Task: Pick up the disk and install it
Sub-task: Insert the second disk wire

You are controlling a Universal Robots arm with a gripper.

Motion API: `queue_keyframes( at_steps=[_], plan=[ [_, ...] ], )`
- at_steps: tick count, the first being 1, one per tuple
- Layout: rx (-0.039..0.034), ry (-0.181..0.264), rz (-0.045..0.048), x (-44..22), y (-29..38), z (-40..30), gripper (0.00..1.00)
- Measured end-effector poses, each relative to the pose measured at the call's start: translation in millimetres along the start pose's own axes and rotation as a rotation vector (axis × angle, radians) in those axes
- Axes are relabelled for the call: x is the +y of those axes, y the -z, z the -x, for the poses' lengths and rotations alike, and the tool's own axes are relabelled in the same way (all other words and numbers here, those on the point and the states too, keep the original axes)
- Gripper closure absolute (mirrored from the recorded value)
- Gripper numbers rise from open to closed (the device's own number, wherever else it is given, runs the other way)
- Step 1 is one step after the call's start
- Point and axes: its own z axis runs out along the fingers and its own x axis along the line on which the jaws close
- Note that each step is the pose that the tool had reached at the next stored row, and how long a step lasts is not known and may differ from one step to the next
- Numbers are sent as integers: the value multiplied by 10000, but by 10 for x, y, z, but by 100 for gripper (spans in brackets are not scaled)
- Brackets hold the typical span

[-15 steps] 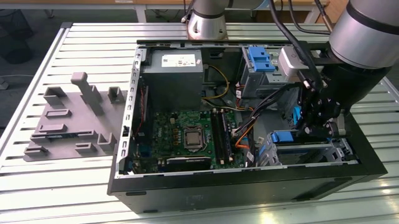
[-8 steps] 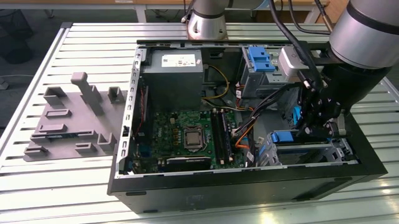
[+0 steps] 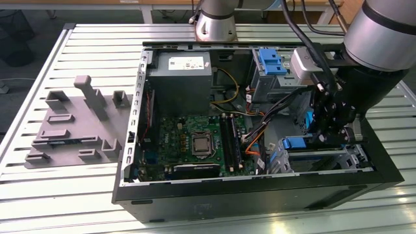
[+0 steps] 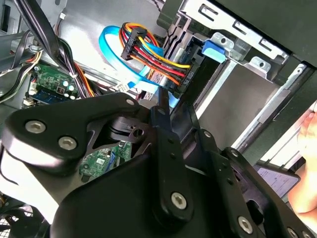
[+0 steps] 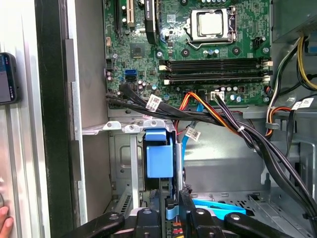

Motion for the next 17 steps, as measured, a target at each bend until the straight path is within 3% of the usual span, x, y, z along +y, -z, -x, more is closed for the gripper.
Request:
queue_keyframes(
  at_steps=[11, 17],
  plan=[
    [0, 1, 0, -3, 56, -1, 69],
    [-1, 0, 0, -6, 127, -3, 69]
  ],
)
